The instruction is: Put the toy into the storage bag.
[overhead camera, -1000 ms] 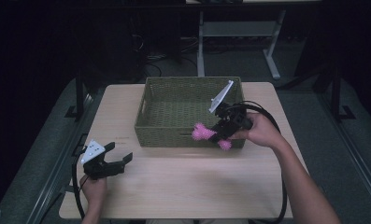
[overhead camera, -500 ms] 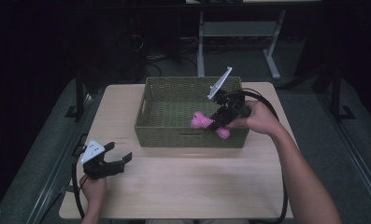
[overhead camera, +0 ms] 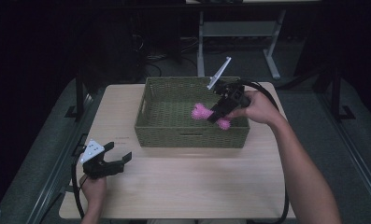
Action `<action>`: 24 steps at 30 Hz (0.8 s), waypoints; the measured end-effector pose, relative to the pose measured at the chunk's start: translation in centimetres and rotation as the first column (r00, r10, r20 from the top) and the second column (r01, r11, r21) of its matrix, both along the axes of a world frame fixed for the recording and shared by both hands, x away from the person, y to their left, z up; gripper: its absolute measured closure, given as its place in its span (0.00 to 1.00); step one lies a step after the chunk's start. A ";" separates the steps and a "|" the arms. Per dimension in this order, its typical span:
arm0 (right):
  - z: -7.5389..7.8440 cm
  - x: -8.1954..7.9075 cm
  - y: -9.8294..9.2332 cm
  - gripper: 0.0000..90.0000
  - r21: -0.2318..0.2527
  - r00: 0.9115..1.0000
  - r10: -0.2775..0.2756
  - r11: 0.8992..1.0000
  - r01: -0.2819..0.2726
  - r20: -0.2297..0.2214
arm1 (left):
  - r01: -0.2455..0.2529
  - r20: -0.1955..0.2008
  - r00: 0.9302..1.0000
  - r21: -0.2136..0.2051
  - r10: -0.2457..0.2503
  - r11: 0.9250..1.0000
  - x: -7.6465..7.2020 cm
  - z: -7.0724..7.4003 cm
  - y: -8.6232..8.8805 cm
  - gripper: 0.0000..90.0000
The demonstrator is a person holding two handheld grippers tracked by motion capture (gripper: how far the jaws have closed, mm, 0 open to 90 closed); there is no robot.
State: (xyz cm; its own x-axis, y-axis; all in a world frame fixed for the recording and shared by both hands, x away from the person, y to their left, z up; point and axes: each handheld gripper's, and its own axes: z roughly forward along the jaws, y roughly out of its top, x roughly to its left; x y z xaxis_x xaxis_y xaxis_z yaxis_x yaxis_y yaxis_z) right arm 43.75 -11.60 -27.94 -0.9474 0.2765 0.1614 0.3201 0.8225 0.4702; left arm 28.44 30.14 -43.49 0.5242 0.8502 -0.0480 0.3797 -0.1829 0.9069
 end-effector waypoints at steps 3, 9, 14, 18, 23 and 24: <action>0.2 0.3 0.0 0.65 0.005 1.000 -0.003 1.000 0.003 -0.002 | 0.001 0.001 1.000 0.001 -0.001 1.000 0.0 0.0 0.0 0.15; 0.3 1.2 0.0 0.65 -0.002 1.000 -0.012 1.000 0.012 0.002 | 0.001 0.000 1.000 0.002 -0.001 1.000 0.0 0.0 0.0 0.15; 0.4 1.9 0.0 0.65 -0.004 1.000 -0.026 1.000 0.026 0.000 | -0.001 -0.001 1.000 -0.001 0.001 1.000 0.0 0.0 0.0 0.15; 0.1 2.5 -0.1 0.65 0.000 0.999 -0.038 0.999 0.038 -0.006 | -0.001 0.001 1.000 -0.001 0.001 1.000 0.0 0.0 0.0 0.15; -0.5 3.2 0.0 0.65 -0.002 0.999 -0.048 0.999 0.048 -0.015 | -0.002 -0.001 1.000 -0.001 0.002 1.000 0.0 0.0 0.0 0.15; -0.5 3.4 0.0 0.65 -0.002 0.999 -0.050 0.999 0.050 -0.017 | -0.004 -0.001 1.000 -0.002 0.004 1.000 0.1 -0.1 0.0 0.15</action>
